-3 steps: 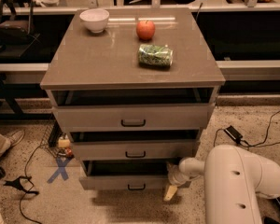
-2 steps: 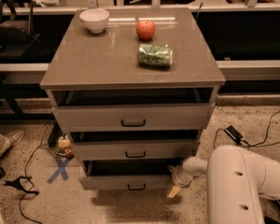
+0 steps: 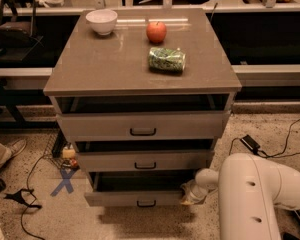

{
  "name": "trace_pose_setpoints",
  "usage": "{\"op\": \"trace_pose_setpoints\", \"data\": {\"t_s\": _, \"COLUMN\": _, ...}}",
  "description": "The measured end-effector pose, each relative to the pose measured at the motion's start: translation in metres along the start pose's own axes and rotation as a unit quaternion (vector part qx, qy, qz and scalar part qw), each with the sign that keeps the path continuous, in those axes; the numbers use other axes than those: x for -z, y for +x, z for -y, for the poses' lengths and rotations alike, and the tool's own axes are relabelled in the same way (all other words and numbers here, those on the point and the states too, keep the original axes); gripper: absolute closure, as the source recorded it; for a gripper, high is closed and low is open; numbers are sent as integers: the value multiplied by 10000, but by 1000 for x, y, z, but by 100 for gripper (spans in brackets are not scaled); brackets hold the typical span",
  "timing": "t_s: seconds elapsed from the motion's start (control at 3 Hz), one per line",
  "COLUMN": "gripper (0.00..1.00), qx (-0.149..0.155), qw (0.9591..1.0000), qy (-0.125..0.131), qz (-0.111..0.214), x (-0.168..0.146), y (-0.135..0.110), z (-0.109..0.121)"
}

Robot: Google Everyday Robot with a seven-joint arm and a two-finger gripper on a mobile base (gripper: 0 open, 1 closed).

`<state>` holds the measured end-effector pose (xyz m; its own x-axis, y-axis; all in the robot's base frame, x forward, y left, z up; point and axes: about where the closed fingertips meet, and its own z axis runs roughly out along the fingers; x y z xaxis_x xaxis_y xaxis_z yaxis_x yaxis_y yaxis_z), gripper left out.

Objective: Open bottom drawer

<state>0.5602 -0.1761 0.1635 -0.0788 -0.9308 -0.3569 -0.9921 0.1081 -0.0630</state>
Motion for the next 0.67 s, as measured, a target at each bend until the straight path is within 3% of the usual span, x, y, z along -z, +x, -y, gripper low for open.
{"op": "trace_pose_setpoints", "data": {"t_s": 0.33, "gripper": 87, "qx": -179, "qw": 9998, "qy": -93, "qz": -73, "x": -1, "y": 11, "z": -20}}
{"op": "trace_pose_setpoints", "data": {"t_s": 0.67, "gripper": 100, "qx": -179, "qw": 9998, "qy": -94, "qz": -72, "x": 0, "y": 11, "z": -20}}
